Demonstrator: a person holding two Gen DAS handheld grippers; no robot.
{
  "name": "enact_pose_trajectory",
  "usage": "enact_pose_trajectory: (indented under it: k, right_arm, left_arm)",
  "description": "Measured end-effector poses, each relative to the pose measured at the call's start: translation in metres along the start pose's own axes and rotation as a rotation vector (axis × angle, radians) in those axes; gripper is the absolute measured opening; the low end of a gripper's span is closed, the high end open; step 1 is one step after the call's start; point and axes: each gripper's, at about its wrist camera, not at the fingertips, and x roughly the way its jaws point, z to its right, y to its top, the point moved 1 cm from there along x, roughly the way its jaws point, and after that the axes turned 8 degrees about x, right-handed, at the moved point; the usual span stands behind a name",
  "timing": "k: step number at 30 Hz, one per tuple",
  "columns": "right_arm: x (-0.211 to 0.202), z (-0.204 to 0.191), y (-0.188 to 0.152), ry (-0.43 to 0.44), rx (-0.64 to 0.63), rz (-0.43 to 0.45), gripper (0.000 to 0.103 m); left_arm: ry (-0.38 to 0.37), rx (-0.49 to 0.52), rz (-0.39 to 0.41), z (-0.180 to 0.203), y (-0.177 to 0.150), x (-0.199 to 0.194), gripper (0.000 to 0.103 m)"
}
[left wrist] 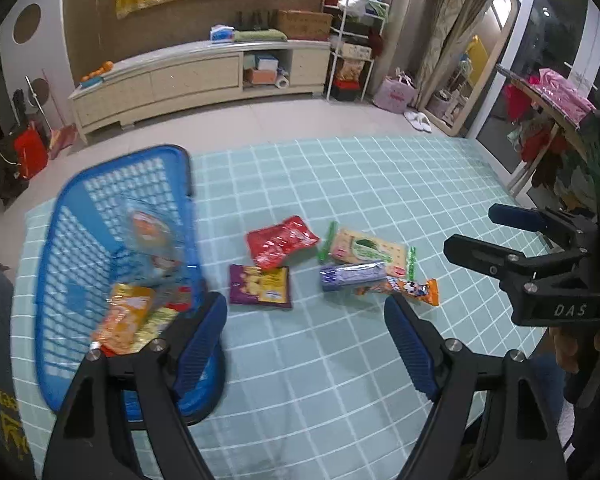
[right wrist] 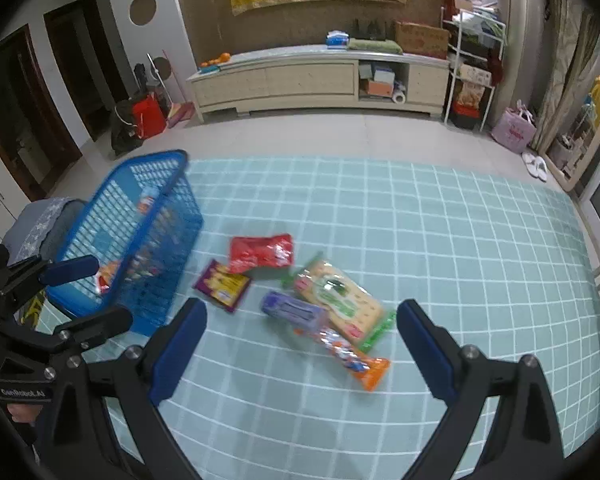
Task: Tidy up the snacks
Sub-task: 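Move both tools back over the remaining snacks, then grasp the purple Doublemint tube with the left tool while the right tool grasps the cracker pack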
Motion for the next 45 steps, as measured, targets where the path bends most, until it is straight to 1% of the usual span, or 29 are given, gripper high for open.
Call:
enact_pose_trajectory:
  k: [5, 8, 15, 19, 22, 25, 27, 30, 33, 36, 39, 44, 45]
  right_arm:
    - [0.02, 0.033, -0.002, 0.001, 0.012, -0.022, 0.098]
    - [0.035, 0.045, -0.003, -0.002, -0.012, -0.032, 0.098]
    - [0.07, 0.056, -0.007, -0.012, -0.119, -0.04, 0.098]
    - [0.094, 0.067, -0.006, -0.006, -0.126, -0.061, 0.098]
    - [0.102, 0.075, -0.006, 0.007, -0.11, -0.076, 0.098]
    - [0.105, 0.079, -0.004, -0.005, -0.119, -0.081, 0.098]
    - [0.105, 0.084, -0.003, -0.003, -0.101, -0.083, 0.098]
    - [0.107, 0.092, -0.003, 0.012, -0.069, -0.106, 0.098]
    - [0.106, 0.093, -0.004, 0.006, -0.091, -0.105, 0.098]
    - [0.111, 0.093, -0.006, -0.005, -0.112, -0.113, 0.098]
    - [0.114, 0.097, -0.005, 0.001, -0.104, -0.122, 0.098]
    - [0.114, 0.101, -0.001, 0.006, -0.094, -0.111, 0.098]
    - [0.114, 0.102, 0.0, 0.009, -0.088, -0.111, 0.098]
  left_arm:
    - [0.002, 0.02, -0.022, 0.019, 0.001, 0.031, 0.079]
    - [-0.005, 0.028, -0.043, 0.027, 0.003, 0.049, 0.079]
    - [-0.005, -0.001, -0.072, 0.03, -0.004, 0.093, 0.079]
    - [-0.02, -0.026, -0.092, 0.027, -0.005, 0.114, 0.079]
    - [-0.024, 0.017, -0.099, 0.027, -0.002, 0.124, 0.079]
    - [-0.031, 0.096, -0.11, 0.035, 0.002, 0.134, 0.079]
    - [-0.042, 0.158, -0.123, 0.04, 0.003, 0.142, 0.079]
    - [-0.022, 0.251, -0.126, 0.05, 0.005, 0.151, 0.079]
    - [-0.015, 0.32, -0.129, 0.058, 0.009, 0.16, 0.079]
    - [-0.022, 0.349, -0.144, 0.062, 0.016, 0.17, 0.079]
    - [-0.044, 0.355, -0.136, 0.063, 0.022, 0.174, 0.079]
    - [-0.081, 0.377, -0.152, 0.066, 0.028, 0.18, 0.079]
    - [-0.088, 0.382, -0.161, 0.068, 0.029, 0.182, 0.077]
